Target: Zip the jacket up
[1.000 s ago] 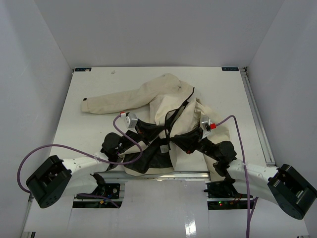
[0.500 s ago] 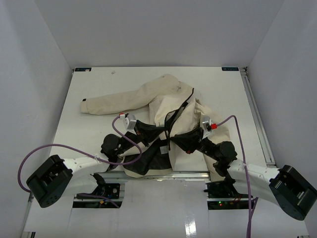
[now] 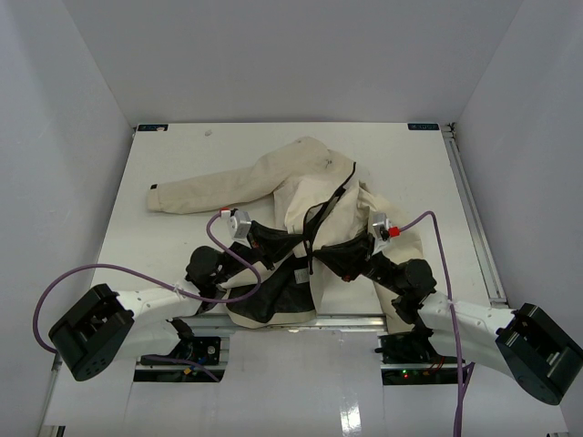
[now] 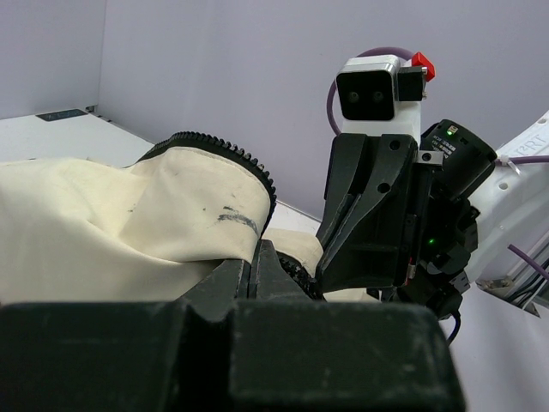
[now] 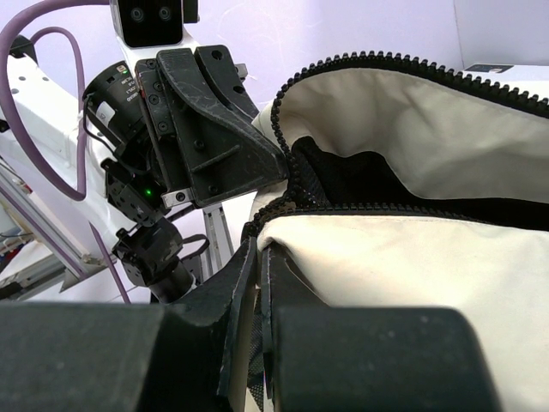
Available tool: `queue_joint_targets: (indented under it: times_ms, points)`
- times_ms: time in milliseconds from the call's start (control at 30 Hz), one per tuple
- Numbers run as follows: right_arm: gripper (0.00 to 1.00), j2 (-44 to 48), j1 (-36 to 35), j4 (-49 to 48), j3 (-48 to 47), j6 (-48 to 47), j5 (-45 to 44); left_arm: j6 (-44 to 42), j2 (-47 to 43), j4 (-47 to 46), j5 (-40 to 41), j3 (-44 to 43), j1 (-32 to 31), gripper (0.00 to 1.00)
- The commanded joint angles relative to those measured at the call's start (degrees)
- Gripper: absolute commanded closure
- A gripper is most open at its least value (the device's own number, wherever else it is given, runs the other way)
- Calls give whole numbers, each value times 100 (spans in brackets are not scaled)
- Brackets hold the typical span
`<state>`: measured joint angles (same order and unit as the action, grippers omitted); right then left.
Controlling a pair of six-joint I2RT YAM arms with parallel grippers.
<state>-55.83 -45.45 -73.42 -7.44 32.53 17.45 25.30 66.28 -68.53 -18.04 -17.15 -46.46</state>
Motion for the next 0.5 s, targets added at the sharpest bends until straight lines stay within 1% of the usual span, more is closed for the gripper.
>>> queue_joint_targets:
  times_ms: [0,200,367,467]
  points:
    - [92,109,-16,-320,-303,-195,-216,-123,-124,-18,-226,9,-13,100]
    - [92,241,-20,70,-412,-292,-270,-201,-111,11,-147,54,-13,100]
    - [92,325,-16,746,-544,-379,-356,-185,-118,39,-215,23,-13,100]
    - [92,319,-19,1320,-720,-394,-365,-195,-127,62,-214,1,-18,100]
